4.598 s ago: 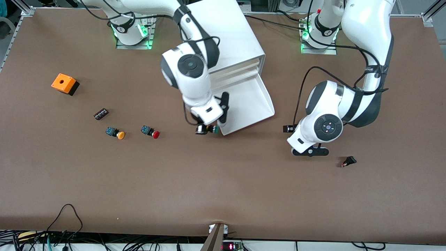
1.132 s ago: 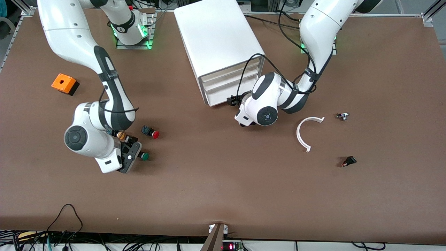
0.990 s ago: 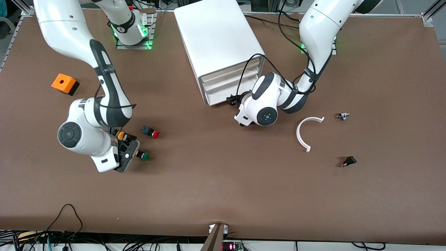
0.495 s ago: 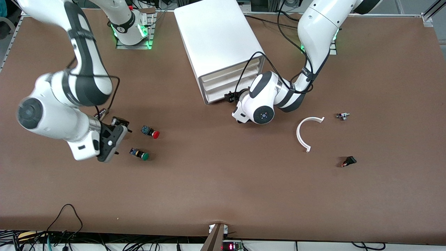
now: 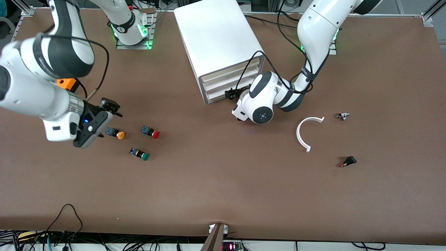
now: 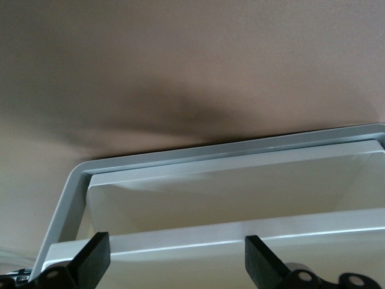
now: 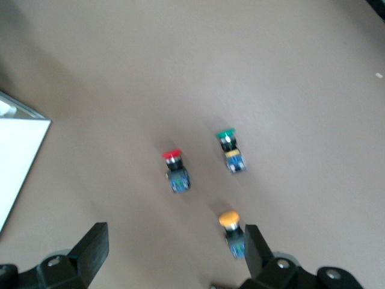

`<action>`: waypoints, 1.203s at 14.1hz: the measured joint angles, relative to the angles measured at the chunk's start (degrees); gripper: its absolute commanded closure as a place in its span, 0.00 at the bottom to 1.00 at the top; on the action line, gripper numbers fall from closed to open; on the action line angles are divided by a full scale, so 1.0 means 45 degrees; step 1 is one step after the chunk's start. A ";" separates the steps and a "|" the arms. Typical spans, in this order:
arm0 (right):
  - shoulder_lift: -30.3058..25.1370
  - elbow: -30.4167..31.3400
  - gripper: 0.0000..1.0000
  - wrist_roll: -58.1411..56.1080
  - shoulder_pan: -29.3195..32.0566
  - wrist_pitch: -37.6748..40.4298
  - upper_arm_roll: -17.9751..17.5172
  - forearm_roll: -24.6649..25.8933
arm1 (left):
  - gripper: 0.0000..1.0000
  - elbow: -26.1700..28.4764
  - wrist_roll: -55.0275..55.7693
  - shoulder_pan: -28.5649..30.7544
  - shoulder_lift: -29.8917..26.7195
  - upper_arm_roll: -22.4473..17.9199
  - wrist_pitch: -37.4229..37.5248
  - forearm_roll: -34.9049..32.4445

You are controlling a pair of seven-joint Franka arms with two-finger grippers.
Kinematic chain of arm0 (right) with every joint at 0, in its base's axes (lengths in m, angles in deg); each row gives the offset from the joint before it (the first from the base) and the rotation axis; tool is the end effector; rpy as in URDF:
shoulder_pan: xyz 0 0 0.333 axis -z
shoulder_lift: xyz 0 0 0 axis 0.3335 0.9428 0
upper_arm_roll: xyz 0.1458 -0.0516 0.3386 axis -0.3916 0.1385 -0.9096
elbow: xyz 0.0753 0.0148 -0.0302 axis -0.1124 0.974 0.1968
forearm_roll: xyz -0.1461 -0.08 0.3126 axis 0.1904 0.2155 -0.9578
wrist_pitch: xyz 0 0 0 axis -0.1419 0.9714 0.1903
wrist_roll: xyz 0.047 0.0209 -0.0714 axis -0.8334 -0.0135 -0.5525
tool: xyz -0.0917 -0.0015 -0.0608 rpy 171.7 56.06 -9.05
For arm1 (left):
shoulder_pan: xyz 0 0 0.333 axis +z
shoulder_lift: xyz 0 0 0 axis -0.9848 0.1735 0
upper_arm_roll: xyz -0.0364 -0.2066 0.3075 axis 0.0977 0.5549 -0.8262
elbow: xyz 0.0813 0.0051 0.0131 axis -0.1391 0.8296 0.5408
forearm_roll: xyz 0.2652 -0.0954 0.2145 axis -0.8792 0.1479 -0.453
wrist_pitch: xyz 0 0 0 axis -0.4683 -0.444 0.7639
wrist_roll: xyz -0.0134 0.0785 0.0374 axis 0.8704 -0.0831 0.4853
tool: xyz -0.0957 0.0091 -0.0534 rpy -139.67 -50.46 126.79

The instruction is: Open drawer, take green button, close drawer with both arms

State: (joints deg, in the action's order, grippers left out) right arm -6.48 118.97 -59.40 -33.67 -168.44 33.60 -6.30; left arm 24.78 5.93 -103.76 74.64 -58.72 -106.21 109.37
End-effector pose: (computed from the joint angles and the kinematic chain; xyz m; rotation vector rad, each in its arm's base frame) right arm 0.6195 0.1191 0.5527 -2.7610 -1.2336 0.0232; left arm 0.4906 -0.4078 0.2717 2.7760 0.3248 -1.1370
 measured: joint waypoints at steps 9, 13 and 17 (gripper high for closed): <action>-0.1675 -0.0031 0.00 0.1457 0.0865 0.1769 0.0017 0.1366 | 0.00 -0.2066 -0.0144 0.1300 -0.0051 -0.0282 0.0325 -0.0709; -0.2008 -0.0157 0.00 0.6076 0.0685 0.2536 -0.0388 0.1365 | 0.00 -0.4044 -0.0280 0.1818 -0.0098 -0.0334 0.2358 -0.3543; -0.2007 -0.0566 0.00 0.6439 0.0774 0.2973 0.0066 0.1395 | 0.00 -0.5282 -0.0704 0.2040 -0.0678 -0.0360 0.3618 -0.5486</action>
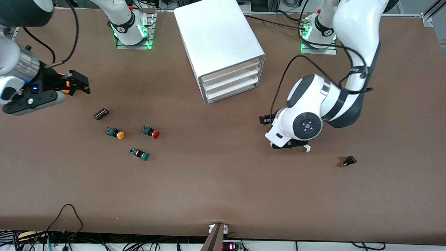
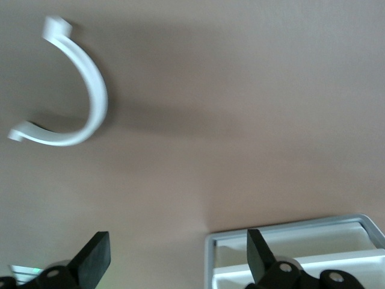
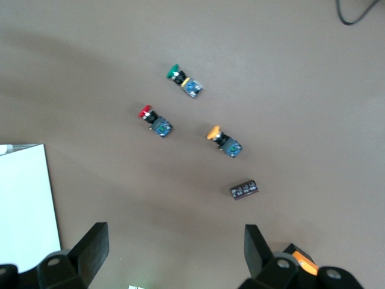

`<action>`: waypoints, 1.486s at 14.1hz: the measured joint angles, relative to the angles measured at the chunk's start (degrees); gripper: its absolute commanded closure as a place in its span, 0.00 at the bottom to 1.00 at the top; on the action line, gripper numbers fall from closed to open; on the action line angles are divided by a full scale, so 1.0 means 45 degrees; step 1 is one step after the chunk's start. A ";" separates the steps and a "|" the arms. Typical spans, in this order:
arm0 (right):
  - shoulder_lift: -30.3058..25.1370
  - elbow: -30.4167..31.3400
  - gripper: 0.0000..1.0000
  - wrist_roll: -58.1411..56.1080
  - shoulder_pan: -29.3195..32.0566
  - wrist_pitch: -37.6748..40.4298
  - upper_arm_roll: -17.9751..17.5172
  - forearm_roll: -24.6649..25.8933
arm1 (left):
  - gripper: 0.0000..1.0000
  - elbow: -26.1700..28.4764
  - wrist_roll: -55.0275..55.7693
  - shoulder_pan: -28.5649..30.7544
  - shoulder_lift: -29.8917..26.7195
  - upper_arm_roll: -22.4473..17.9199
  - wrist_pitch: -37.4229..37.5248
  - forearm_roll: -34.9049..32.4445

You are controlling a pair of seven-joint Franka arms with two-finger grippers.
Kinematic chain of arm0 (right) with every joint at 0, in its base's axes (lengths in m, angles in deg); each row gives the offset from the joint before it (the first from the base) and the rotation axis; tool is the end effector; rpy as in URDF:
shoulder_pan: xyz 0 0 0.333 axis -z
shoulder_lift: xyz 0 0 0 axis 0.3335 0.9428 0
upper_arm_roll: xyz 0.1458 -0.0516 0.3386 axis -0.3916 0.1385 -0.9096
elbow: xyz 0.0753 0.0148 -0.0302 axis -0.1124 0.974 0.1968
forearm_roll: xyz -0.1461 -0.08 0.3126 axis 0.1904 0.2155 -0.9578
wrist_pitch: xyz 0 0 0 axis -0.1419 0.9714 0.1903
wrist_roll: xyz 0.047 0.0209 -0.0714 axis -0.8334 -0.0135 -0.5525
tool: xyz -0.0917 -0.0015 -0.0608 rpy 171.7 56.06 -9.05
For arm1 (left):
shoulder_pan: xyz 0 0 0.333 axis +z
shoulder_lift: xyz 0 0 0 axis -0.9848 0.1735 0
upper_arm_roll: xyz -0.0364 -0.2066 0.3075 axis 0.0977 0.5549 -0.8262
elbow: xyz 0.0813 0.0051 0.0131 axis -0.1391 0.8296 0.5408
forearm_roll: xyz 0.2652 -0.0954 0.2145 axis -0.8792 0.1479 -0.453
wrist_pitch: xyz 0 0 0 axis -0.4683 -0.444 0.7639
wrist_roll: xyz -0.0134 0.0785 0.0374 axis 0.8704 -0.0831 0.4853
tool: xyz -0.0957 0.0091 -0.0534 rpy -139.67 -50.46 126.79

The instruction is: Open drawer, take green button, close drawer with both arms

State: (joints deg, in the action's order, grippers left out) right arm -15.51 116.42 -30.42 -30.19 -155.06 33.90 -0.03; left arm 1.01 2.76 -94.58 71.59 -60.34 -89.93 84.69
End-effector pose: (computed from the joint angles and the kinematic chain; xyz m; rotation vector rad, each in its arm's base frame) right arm 0.5617 0.0591 0.6467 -3.0856 -0.4562 0.1218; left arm 0.6262 -0.2820 0.4344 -3.0345 -0.2375 0.5866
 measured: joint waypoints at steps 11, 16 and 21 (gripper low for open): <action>0.0008 -0.0059 0.00 -0.1999 0.1727 0.0038 -0.0365 0.0011 | 0.00 0.1123 -0.5391 0.1128 -0.3163 -0.2205 0.0252 -0.0077; 0.0032 -0.0061 0.00 -0.1999 0.1855 0.0039 -0.0409 0.0323 | 0.00 0.4646 -0.8068 0.1244 -0.6498 -0.2973 -0.1357 -0.0014; 0.0034 -0.0068 0.00 -0.1999 0.2230 0.0030 -0.0387 0.0324 | 0.00 0.6868 -0.8575 0.2097 -0.8015 -0.2770 -0.2520 -0.0015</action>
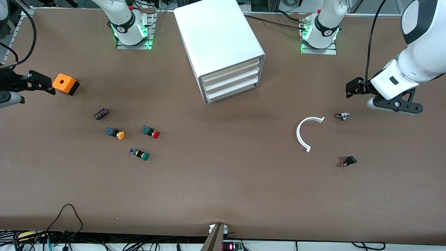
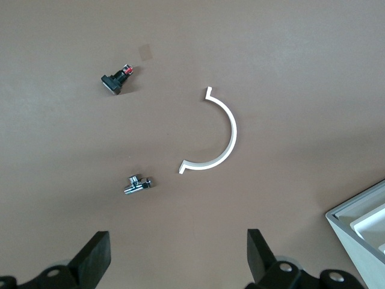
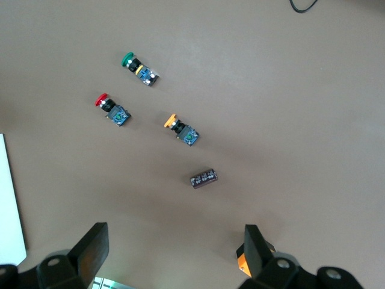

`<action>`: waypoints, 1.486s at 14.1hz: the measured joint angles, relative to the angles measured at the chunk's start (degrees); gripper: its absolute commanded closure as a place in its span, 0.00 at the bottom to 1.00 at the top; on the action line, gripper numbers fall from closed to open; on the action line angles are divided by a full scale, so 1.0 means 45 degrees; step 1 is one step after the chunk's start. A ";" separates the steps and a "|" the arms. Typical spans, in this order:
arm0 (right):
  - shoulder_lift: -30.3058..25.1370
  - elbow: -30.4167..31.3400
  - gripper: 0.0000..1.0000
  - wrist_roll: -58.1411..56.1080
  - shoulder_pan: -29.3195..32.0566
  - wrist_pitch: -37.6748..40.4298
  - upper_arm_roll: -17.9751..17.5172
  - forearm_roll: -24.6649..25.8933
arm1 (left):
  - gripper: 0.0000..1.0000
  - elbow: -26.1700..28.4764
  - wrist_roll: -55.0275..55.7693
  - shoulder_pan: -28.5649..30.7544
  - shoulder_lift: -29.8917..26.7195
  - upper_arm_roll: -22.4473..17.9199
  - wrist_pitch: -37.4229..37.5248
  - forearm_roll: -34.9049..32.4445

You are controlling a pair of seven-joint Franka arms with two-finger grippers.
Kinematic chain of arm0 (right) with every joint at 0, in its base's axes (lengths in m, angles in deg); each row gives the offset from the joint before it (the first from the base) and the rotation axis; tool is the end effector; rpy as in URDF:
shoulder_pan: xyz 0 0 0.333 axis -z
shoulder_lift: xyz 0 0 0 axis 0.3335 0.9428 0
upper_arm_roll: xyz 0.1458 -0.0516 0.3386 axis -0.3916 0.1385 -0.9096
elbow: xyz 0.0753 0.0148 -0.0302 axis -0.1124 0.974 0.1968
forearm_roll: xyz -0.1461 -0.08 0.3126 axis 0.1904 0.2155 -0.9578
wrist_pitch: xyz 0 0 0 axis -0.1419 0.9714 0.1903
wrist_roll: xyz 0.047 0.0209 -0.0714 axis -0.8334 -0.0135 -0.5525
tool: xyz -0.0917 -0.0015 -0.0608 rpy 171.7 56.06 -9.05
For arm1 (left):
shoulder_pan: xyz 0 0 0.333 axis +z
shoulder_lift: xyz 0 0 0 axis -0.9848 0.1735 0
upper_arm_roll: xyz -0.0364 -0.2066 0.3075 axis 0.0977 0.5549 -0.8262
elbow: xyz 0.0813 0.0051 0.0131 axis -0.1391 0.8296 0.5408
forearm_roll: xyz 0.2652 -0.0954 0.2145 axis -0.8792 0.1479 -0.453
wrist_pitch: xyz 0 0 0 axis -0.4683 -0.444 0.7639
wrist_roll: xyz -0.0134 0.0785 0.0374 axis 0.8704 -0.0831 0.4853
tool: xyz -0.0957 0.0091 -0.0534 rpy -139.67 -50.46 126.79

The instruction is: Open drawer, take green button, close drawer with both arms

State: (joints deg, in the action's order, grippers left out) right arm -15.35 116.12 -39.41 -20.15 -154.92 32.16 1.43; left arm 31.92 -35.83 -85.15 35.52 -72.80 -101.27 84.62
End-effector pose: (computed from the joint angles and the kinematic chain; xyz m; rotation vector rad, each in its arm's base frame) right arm 0.5650 -0.0272 0.6469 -3.0917 -0.4751 0.1234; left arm 0.5207 -0.0565 0.5999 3.1154 -0.2434 -0.1183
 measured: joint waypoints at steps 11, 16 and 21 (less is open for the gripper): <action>-0.0402 0.0106 0.00 -0.0045 0.0227 0.0436 0.0209 0.0223 | 0.00 0.1333 0.0127 0.0442 -0.1359 0.0575 -0.1287 0.0002; -0.0954 0.1433 0.00 -0.0007 0.0227 -0.0838 -0.0023 0.0342 | 0.00 0.0992 0.0135 0.0418 -0.1310 0.0525 -0.0912 0.0002; -0.1099 0.1505 0.00 -0.0028 0.0227 -0.0158 -0.0028 0.0341 | 0.00 0.0881 0.0135 0.0408 -0.1258 0.0519 -0.0847 0.0002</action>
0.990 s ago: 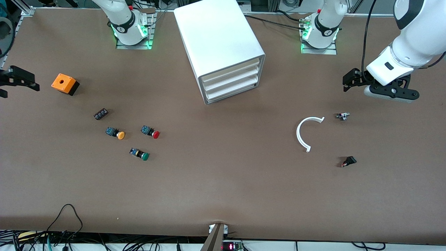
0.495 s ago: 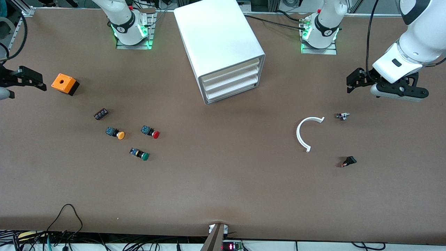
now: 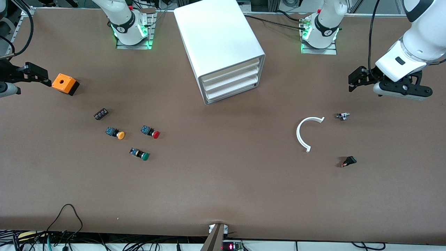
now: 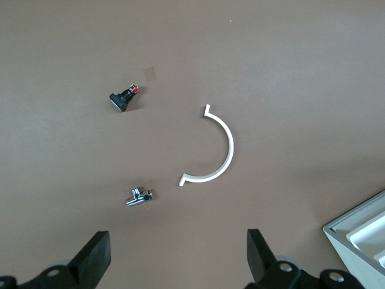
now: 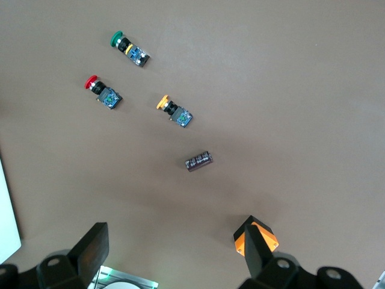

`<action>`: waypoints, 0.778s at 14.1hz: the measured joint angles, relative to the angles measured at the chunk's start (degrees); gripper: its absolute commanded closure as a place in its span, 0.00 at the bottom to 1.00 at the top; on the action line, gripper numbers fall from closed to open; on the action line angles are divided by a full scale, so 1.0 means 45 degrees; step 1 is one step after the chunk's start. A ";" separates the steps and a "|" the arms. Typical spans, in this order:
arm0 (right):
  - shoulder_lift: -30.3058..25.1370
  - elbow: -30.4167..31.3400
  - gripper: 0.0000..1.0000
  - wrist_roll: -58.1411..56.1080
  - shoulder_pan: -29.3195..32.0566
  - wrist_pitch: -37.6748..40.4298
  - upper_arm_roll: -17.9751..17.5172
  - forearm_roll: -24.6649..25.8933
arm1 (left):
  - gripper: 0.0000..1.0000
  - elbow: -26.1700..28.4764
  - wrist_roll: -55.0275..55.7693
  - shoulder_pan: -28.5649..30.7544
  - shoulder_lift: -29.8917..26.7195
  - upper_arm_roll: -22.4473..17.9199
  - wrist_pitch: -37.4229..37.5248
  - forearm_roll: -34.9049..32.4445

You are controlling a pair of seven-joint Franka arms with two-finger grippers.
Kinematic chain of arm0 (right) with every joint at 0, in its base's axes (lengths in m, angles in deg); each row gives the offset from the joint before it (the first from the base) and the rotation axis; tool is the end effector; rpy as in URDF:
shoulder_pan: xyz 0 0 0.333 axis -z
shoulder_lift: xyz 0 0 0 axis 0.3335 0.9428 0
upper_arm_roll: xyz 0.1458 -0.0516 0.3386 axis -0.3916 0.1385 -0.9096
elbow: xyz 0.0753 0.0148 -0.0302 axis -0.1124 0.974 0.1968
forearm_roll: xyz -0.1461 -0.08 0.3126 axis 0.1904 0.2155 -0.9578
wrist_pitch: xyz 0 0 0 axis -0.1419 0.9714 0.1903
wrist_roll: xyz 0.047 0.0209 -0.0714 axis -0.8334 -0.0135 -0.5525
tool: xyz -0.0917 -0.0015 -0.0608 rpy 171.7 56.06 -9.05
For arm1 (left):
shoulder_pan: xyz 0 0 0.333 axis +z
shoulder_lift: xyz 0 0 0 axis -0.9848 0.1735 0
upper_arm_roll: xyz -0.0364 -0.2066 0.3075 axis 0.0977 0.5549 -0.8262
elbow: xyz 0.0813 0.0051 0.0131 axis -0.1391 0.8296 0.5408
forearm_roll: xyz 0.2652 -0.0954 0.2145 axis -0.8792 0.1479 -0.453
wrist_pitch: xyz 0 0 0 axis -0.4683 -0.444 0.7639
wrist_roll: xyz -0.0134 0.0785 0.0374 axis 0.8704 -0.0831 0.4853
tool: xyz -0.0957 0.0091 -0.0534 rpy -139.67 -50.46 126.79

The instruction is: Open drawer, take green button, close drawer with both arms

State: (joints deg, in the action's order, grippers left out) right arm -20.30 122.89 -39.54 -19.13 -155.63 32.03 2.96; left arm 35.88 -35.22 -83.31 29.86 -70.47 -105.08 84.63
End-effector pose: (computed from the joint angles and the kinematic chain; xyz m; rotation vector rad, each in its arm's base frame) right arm 0.5332 -0.0391 0.6452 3.1002 0.4544 -0.1604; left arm 0.4936 -0.0591 0.6256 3.1197 -0.2397 0.0318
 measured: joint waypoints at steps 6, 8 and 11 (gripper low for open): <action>-0.0025 0.0017 0.00 0.0000 -0.0002 0.0199 -0.0035 -0.0242 | 0.00 -0.0117 0.0000 -0.0002 0.0184 -0.0021 0.0008 0.0000; -0.0098 0.0021 0.00 0.0000 -0.0002 0.0302 -0.0047 -0.0242 | 0.00 -0.0254 0.0000 -0.0002 0.0270 -0.0022 0.0008 0.0000; -0.0493 0.0359 0.00 0.0000 -0.0002 0.0390 -0.0047 -0.0241 | 0.00 -0.0334 0.0000 -0.0002 0.0301 -0.0022 0.0010 0.0000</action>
State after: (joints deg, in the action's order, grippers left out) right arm -22.52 124.51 -39.54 -19.14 -153.88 31.82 1.88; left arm 34.38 -35.22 -83.32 31.22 -70.57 -105.03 84.63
